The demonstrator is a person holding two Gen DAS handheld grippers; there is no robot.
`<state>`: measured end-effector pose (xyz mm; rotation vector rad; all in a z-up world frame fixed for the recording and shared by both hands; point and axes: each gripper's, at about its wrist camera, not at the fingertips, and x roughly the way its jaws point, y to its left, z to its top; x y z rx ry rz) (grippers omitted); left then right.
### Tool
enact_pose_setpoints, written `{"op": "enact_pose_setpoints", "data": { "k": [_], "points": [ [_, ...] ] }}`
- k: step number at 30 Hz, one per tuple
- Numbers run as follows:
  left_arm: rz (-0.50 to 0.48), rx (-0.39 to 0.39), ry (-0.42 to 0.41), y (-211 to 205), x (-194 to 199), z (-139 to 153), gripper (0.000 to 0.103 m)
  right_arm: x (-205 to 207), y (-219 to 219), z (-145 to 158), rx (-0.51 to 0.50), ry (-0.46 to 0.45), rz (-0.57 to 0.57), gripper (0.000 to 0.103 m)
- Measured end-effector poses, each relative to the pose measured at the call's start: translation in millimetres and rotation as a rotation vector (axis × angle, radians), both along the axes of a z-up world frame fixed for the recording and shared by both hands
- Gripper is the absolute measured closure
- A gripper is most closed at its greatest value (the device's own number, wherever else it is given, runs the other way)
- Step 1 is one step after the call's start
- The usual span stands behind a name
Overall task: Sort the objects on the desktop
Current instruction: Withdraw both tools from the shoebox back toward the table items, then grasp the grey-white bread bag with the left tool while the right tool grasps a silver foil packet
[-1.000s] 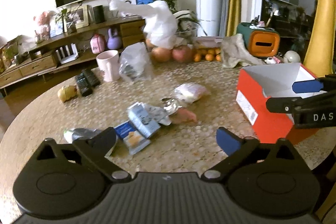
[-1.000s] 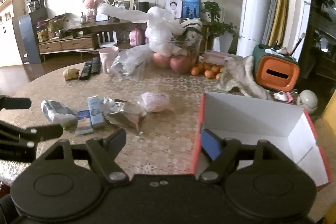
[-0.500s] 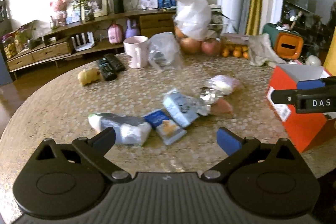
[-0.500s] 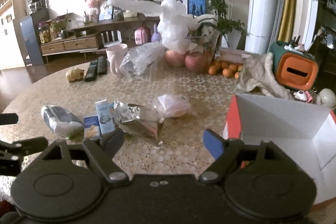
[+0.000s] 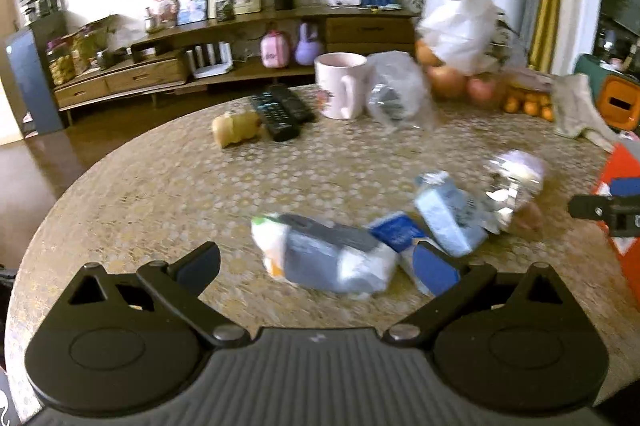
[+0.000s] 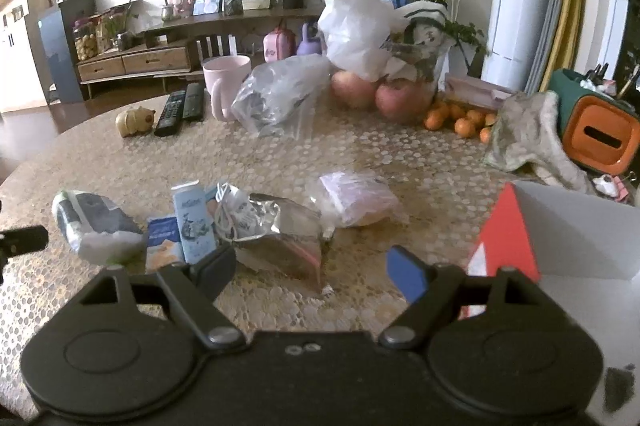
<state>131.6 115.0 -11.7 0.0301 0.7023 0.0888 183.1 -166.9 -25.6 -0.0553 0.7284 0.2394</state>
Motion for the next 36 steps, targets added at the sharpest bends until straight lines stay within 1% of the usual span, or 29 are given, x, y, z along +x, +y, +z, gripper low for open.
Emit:
{"op": "enact_pose_setpoints", "data": {
  "k": [5, 8, 12, 15, 20, 24, 28, 32, 35, 36],
  "points": [
    [0.059, -0.017, -0.018, 20, 21, 4, 0.0, 19, 9, -8, -0.005, 0.003, 0.001, 0.02],
    [0.079, -0.036, -0.009, 28, 34, 2, 0.0, 30, 11, -14, 0.0, 0.007, -0.004, 0.02],
    [0.099, -0.054, 0.017, 37, 44, -9, 0.0, 42, 13, -24, 0.004, 0.025, -0.016, 0.02],
    [0.11, -0.083, 0.041, 41, 51, -18, 0.0, 48, 14, -33, 0.013, 0.044, -0.019, 0.02],
    [0.125, -0.153, 0.089, 49, 60, -36, 0.0, 54, 17, -40, 0.042, 0.054, -0.012, 0.02],
    [0.105, -0.195, 0.114, 50, 61, -49, 0.0, 58, 17, -49, 0.073, 0.084, -0.006, 0.021],
    [0.088, -0.202, 0.138, 46, 63, -59, 0.001, 61, 15, -58, 0.102, 0.119, -0.003, 0.022],
    [0.072, -0.192, 0.129, 42, 63, -64, 0.002, 61, 16, -62, 0.118, 0.127, 0.008, 0.023],
    [0.059, -0.204, 0.127, 40, 63, -66, 0.009, 59, 18, -63, 0.117, 0.127, 0.019, 0.03],
    [0.053, -0.213, 0.124, 40, 63, -66, 0.013, 58, 19, -63, 0.115, 0.123, 0.022, 0.033]
  ]
}}
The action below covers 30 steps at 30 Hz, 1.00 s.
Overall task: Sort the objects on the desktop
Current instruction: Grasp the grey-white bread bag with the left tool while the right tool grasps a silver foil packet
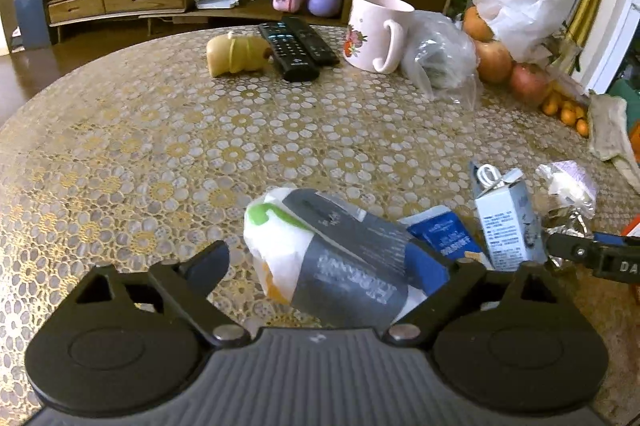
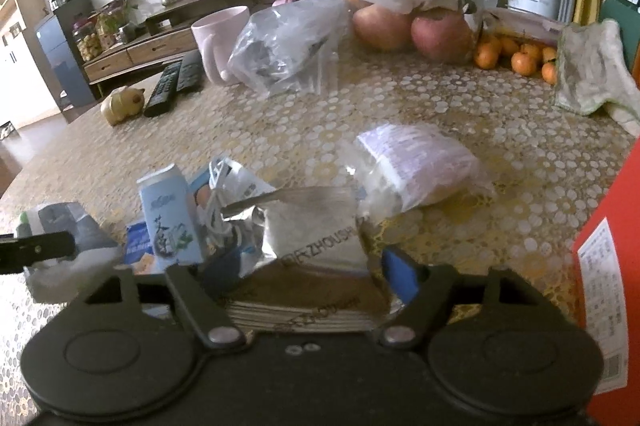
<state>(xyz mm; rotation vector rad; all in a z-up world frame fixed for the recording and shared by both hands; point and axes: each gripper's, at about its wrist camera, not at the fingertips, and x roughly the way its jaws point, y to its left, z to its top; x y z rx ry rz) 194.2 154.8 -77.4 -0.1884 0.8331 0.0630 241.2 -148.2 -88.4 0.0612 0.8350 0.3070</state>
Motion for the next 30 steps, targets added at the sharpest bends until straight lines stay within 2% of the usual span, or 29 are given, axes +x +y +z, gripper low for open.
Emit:
{"op": "enact_pose_setpoints", "data": {
  "k": [1, 4, 5, 8, 10, 19, 30],
  "points": [
    [-0.004, -0.007, -0.002, -1, 0, 0, 0.018, 0, 0, 0, 0.002, -0.001, 0.006, 0.038],
    [-0.011, -0.024, -0.015, -2, -2, 3, 0.035, -1, -2, 1, 0.004, -0.002, -0.002, 0.043],
    [-0.009, -0.018, -0.022, -3, -3, 4, 0.038, -2, -2, 2, 0.005, -0.004, -0.004, 0.043],
    [-0.006, -0.025, -0.039, -3, -5, 8, 0.058, -4, -3, 3, -0.002, -0.007, -0.005, 0.046],
    [-0.001, -0.034, -0.047, -2, -7, 11, 0.066, -6, -3, 5, -0.012, -0.011, -0.002, 0.049],
    [-0.02, -0.021, -0.059, -13, -19, 24, 0.076, -25, -11, 16, -0.021, -0.007, -0.022, 0.052],
    [-0.055, -0.032, -0.069, -35, -61, 39, 0.084, -79, -25, 39, 0.008, -0.002, 0.006, 0.052]
  ]
}}
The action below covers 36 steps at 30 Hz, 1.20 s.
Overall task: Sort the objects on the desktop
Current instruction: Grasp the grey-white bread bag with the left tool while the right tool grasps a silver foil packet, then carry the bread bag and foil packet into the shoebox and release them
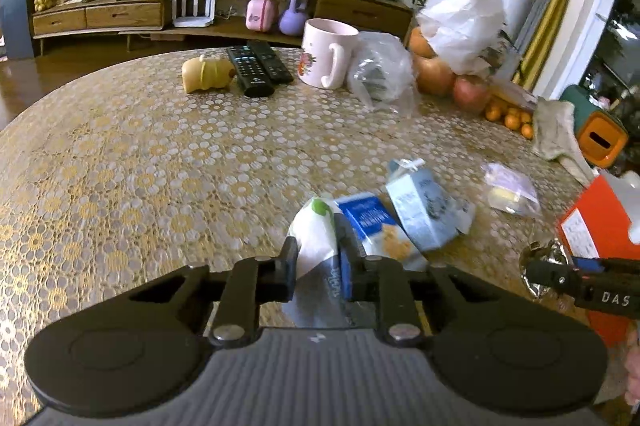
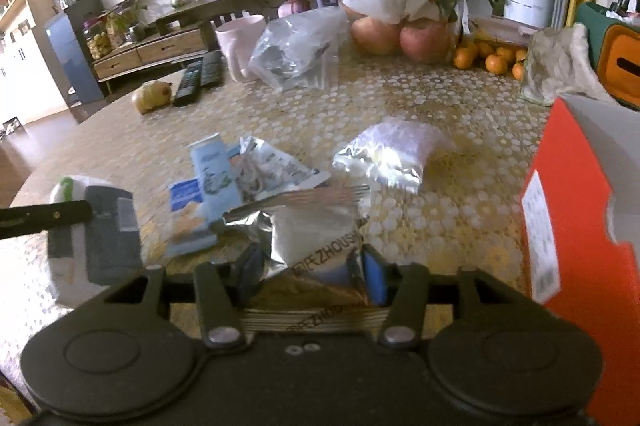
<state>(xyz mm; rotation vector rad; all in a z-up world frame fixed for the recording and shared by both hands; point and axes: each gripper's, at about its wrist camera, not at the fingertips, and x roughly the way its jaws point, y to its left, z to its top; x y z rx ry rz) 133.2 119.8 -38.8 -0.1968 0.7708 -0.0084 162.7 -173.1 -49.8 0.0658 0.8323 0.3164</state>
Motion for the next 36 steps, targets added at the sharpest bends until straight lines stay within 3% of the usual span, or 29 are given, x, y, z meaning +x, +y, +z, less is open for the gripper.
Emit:
{"op": "enact_pose_setpoints", "data": {
  "k": [18, 36],
  "points": [
    [-0.184, -0.026, -0.103, -78, -64, 67, 0.084, -87, -40, 55, 0.0, -0.059, -0.014, 0.052],
    [-0.422, -0.022, -0.23, -200, -61, 126, 0.084, -122, -127, 97, -0.018, -0.162, -0.136, 0.051]
  ]
}}
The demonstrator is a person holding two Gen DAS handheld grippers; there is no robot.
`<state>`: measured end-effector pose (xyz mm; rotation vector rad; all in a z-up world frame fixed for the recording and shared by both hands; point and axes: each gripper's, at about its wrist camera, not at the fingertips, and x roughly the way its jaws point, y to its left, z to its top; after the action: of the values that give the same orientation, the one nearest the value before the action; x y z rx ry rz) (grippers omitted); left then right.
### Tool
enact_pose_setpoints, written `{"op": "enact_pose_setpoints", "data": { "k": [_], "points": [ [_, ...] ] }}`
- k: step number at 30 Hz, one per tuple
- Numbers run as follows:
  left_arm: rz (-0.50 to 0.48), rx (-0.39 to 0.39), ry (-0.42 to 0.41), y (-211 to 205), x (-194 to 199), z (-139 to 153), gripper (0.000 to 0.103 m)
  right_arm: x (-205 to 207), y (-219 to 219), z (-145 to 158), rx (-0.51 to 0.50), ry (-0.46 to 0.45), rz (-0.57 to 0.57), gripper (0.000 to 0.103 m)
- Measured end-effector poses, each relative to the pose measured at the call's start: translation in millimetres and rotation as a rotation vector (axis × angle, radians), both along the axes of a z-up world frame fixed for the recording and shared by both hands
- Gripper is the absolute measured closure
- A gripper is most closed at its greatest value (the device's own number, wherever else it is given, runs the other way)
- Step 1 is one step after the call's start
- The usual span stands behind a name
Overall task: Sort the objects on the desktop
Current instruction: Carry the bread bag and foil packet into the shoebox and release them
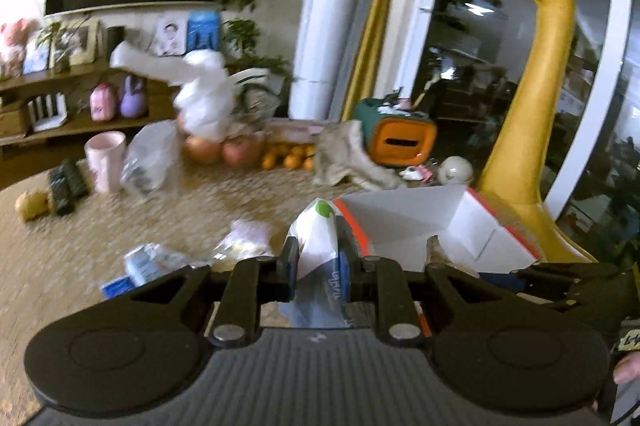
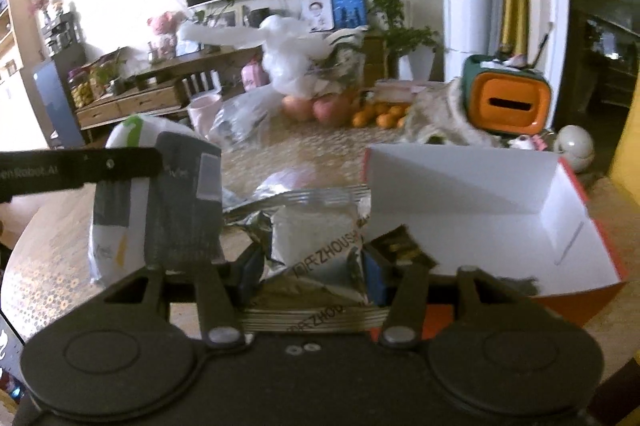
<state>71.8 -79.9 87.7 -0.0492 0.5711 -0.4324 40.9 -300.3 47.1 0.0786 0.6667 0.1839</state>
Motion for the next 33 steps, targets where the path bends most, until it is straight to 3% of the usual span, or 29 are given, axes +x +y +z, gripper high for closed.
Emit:
{"op": "enact_pose_setpoints", "data": {
  "k": [9, 16, 27, 33],
  "points": [
    [-0.105, -0.004, -0.035, -62, 21, 8, 0.084, 10, -48, 3, -0.055, -0.018, -0.081, 0.051],
    [-0.179, 0.007, -0.035, -112, 49, -4, 0.084, 29, -83, -7, -0.115, -0.008, -0.135, 0.051],
    [-0.258, 0.083, 0.041, -181, 94, -58, 0.084, 78, -129, -58, -0.151, 0.102, -0.206, 0.051],
    [-0.257, 0.141, 0.134, -193, 114, -86, 0.084, 92, -143, -85, -0.151, 0.173, -0.22, 0.051]
  ]
}}
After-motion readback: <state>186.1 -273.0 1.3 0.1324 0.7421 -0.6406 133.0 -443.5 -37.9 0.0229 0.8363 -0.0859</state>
